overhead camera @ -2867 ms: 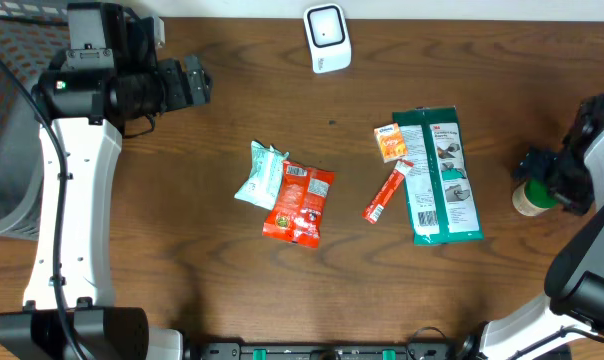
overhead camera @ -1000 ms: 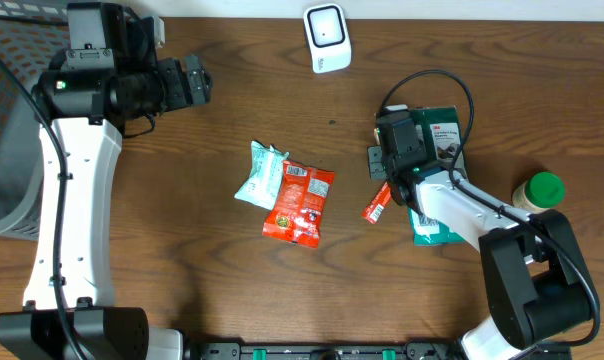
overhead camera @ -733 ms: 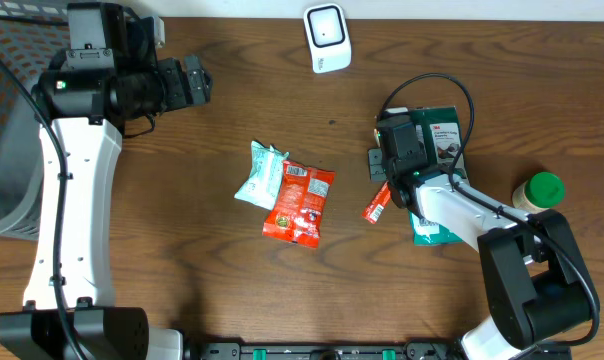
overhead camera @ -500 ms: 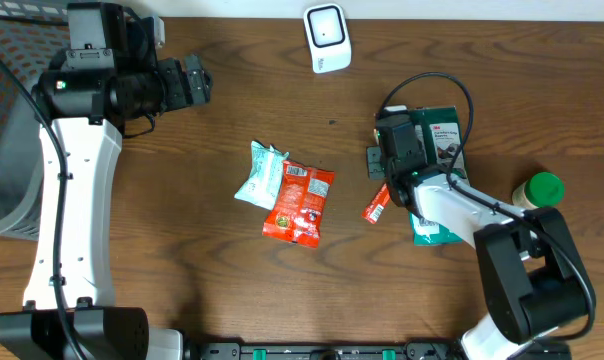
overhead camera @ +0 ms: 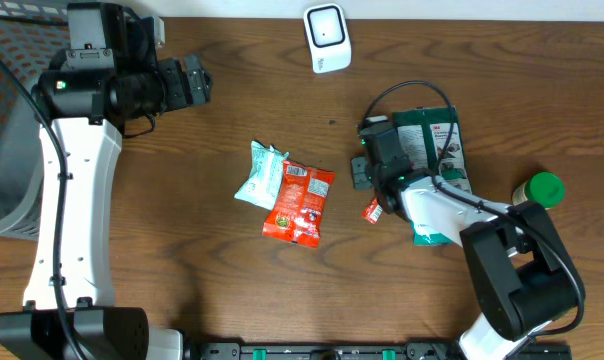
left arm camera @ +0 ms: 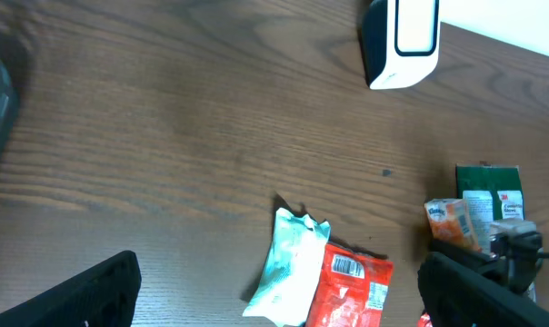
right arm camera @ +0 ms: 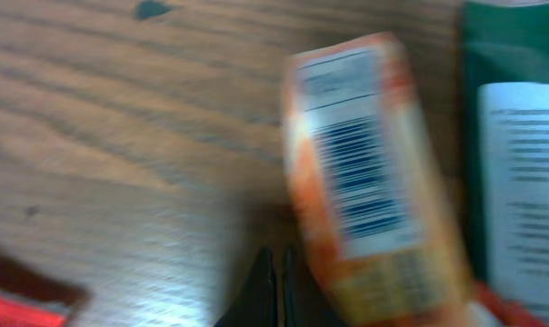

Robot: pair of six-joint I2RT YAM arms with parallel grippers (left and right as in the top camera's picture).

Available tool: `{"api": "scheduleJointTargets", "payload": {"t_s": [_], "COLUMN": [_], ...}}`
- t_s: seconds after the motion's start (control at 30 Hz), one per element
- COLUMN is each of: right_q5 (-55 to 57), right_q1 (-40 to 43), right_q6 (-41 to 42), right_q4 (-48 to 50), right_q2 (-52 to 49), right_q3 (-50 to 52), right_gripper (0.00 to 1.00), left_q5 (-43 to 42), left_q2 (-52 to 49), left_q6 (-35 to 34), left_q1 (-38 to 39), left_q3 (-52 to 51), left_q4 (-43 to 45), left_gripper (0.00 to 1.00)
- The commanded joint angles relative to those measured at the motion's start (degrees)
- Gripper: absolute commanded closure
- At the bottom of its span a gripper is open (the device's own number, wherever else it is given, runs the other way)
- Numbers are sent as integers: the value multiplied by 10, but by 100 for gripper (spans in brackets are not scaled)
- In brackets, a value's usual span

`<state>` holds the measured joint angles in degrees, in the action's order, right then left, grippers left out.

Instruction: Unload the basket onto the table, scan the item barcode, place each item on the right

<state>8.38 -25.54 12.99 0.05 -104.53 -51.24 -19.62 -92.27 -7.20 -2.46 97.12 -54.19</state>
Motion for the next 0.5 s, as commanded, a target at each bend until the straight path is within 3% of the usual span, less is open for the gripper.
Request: {"api": "scheduleJointTargets", "payload": {"t_s": [0.0,0.27,0.47], "right_q5": [-3,-18,-44], "right_q1": [-16,-26,-23], "right_q6": [18,17,17], "right_q4": [0,0,-33], "right_q2": [-5,16,137], "right_q3": [4,2,-18], "right_gripper": [98,85,75], "left_q5": [-5,-5,-5], "left_q2": [-2,-2,-2], "left_q6": [5,5,5], "left_q1": [0,0,0], "left_q3": [6,6,6], "left_q4": [-2,-2,-2], "left_gripper": [3,3,3]}}
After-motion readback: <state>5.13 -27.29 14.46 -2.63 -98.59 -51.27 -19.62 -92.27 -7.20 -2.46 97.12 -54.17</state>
